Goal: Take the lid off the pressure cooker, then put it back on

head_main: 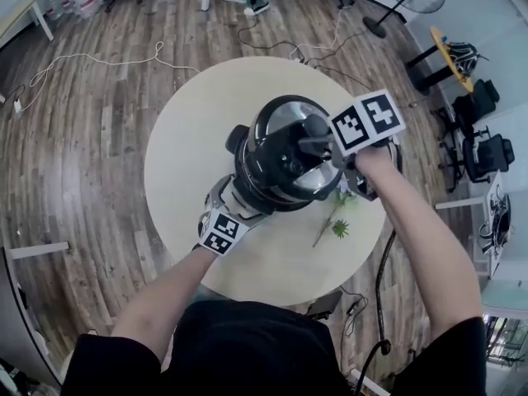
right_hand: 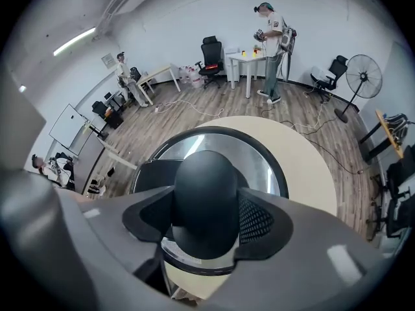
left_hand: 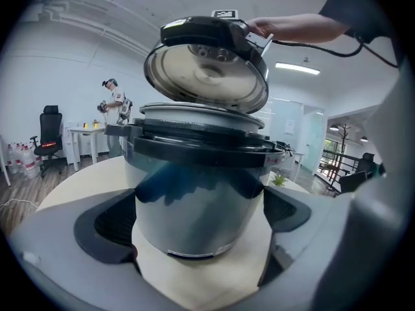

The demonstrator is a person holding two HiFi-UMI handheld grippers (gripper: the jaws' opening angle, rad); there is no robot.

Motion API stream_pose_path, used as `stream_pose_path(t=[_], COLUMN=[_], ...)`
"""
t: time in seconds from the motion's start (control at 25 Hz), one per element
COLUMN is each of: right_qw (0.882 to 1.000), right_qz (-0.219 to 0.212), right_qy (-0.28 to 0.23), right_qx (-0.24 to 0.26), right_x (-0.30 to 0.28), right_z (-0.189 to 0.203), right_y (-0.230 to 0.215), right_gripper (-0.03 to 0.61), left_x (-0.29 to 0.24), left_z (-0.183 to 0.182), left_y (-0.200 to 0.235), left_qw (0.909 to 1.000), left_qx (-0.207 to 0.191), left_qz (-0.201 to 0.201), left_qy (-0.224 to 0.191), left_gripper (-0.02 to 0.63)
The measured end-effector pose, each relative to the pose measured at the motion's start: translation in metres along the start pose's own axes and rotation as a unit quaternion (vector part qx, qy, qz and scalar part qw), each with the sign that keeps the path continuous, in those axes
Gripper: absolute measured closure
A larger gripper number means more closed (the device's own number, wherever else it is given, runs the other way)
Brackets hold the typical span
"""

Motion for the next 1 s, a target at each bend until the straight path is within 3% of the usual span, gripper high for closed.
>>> stream_pose_path(t=[0.4, 1.0], right_qw=[0.998, 0.996], right_qz=[0.026, 0.038], right_qy=[0.052, 0.056], right_qx=[0.038, 0.058], right_x=[-0.061, -0.069], right_z=[0.008, 0.017], right_y=[0.009, 0.015], right_gripper=[0.293, 0.293], left_x=[-0.002, -0.004], left_z=[0.002, 0.004], left_y=[-0.004, -0.003], left_qw=[1.0, 1.0], left_qx=[0.006, 0.007], left_qz=[0.004, 0.0], left_qy=[0.003, 0.001], left_gripper=[0.023, 0.023])
Point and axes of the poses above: the fingertips, and each gripper's own axes: x backward along the fingers, y to its left, z out of its underside, the point moved 1 cm from there along x, backward along the fingers, and after that the axes turned 7 degrees about z, right-handed, at the moved point
